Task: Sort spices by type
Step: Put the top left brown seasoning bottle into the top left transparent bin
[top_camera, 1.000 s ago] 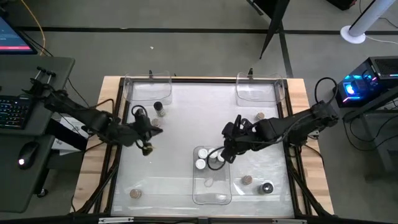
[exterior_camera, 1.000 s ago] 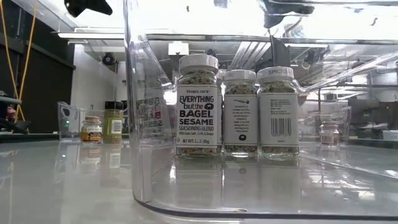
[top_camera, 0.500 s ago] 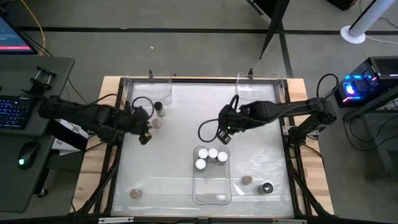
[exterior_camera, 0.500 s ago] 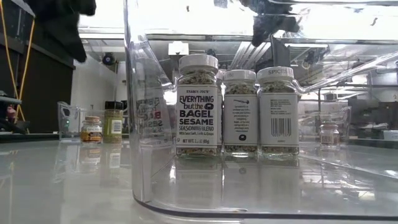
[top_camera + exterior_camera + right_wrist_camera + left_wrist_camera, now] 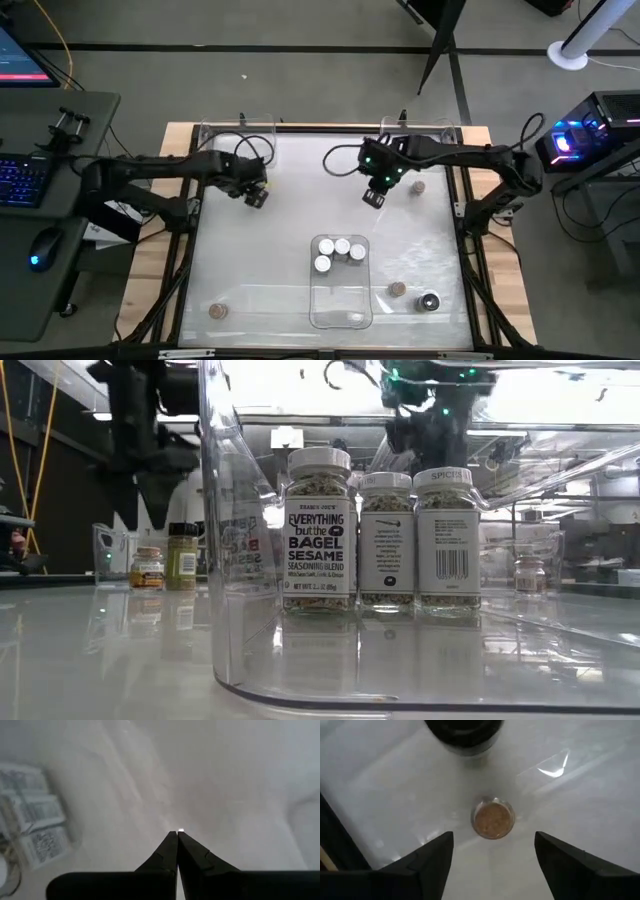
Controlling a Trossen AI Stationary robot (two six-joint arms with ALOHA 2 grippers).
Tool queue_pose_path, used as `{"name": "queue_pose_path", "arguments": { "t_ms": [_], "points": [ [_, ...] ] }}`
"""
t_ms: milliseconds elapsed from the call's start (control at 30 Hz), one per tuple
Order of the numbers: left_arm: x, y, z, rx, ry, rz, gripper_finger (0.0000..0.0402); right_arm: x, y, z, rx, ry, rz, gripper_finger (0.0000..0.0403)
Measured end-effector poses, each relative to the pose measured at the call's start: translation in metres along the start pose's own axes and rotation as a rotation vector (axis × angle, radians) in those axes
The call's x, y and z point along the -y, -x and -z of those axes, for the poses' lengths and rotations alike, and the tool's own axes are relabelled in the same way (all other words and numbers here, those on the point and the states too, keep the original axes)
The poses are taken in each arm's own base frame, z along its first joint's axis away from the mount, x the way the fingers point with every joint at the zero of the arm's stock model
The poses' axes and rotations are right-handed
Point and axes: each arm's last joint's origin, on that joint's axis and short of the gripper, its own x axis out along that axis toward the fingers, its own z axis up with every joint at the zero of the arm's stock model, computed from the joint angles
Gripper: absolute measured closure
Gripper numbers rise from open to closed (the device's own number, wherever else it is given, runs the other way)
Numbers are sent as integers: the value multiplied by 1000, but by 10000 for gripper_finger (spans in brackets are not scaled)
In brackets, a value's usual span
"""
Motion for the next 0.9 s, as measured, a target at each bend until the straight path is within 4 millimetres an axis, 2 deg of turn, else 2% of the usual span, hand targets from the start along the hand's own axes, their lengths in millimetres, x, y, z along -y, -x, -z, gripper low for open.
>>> {"name": "queue_pose_path", "arguments": {
  "t_ms": [233,667,800,900],
  "points": [
    [13,-19,-9,-18,106,1,126,20,-5,7,49,21,-114,403],
    [11,-62,-23,-166,111,-127,129,14,-4,4,77,-7,-147,403],
    [14,-65,-24,-194,67,-87,164,13,-4,1,109,-44,-152,403],
    [13,-62,-24,-196,46,-68,225,13,-3,-4,153,-67,-162,403]
  ]
}}
